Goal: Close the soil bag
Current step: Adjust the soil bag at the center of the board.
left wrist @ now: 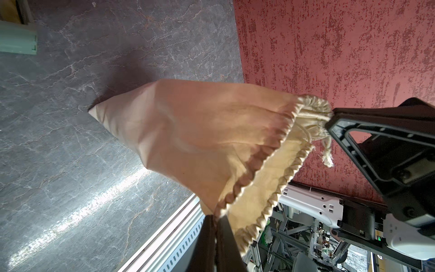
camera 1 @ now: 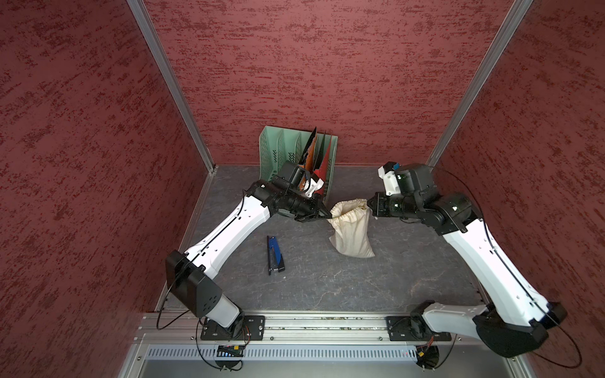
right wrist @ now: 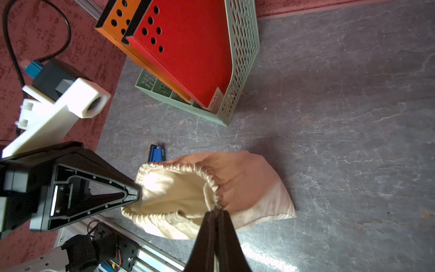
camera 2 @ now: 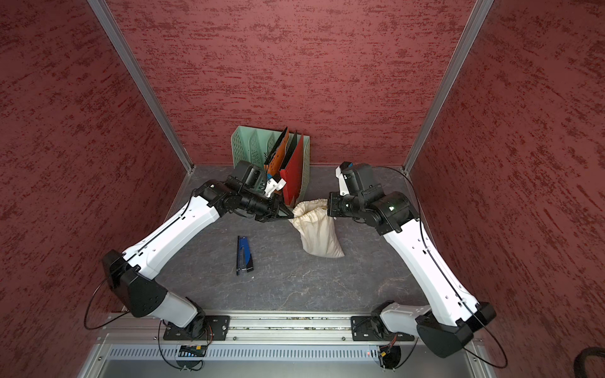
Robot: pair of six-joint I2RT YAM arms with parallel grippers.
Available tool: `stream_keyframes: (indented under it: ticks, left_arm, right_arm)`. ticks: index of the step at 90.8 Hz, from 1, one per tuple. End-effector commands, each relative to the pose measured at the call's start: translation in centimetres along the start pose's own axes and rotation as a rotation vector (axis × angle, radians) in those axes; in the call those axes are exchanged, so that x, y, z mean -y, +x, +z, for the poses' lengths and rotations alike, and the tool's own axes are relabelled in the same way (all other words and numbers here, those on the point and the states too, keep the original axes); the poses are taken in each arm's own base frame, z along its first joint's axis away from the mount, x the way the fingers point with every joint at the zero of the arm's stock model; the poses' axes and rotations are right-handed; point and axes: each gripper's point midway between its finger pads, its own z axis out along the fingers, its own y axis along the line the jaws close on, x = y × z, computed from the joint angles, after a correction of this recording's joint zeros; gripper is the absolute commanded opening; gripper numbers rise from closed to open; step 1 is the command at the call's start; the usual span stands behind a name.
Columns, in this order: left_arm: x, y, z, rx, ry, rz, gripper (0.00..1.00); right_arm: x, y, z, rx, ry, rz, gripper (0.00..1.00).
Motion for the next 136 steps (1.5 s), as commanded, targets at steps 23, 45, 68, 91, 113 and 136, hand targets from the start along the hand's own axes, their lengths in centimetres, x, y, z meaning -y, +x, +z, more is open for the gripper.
stream_keyframes:
  ticks: [23,45,68,91,113,136]
  left_arm:
    - [-0.1,-0.5,-1.3,0.004,-0.01,0.01,0.01]
    - [-0.5,-0.5,-0.6,-0.025,0.0,0.0,0.01]
    - [0.6,-1.0,2.5,-0.077,0.014,0.028,0.01]
    - [1.5,-1.4,3.5,-0.09,0.021,0.044,0.01]
    - [1.4,-1.4,3.4,-0.086,0.017,0.044,0.01]
    - [1.5,-1.4,3.2,-0.084,0.016,0.043,0.01]
  right_arm:
    - [-0.1,-2.5,-0.3,0.215,-0.217,0.242,0.09]
    - [3.1,-0.8,0.6,0.231,-0.156,0.361,0.11]
    - [3.9,-0.6,0.7,0.225,-0.111,0.363,0.22]
    - [4.6,-1.0,0.1,0.219,-0.047,0.309,0.23]
    - [4.2,-1.6,-0.7,0.162,0.001,0.177,0.26]
    - [1.2,-1.8,-2.3,0.064,-0.083,-0.133,0.32]
